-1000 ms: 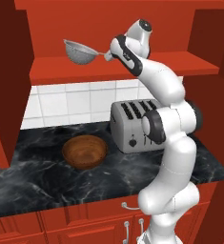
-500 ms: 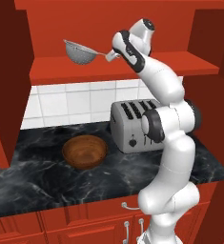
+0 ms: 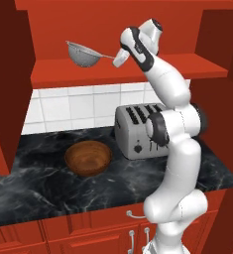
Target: Open the cabinet and setup a tea strainer by placing it in the bowl upright.
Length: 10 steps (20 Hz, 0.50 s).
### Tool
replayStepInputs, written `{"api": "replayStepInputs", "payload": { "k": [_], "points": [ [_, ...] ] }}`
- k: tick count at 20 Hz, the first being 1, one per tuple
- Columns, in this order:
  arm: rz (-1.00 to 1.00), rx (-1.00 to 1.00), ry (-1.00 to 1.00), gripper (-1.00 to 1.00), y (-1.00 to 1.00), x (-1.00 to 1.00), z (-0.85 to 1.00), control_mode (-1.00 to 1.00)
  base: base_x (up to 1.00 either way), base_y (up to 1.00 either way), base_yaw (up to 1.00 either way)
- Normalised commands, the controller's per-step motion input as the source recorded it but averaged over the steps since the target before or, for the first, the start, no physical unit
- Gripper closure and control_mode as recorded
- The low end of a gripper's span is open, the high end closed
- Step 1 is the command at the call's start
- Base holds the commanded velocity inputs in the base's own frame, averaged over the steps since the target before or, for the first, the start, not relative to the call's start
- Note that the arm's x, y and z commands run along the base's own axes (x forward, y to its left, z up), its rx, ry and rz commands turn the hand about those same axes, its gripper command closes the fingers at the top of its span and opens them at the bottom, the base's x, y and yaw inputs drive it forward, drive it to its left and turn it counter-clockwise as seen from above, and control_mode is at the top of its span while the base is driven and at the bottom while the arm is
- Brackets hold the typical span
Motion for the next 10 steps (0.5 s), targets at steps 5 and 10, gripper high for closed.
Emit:
{"api": "replayStepInputs", "payload": {
  "k": [5, 10],
  "points": [
    [0.22, -0.05, -0.04, -1.00, 0.03, 0.13, 0.00, -1.00, 0.00, 0.00, 0.00],
    [0.19, 0.00, 0.00, -1.00, 0.04, 0.32, 0.00, -1.00, 0.00, 0.00, 0.00]
  ]
}}
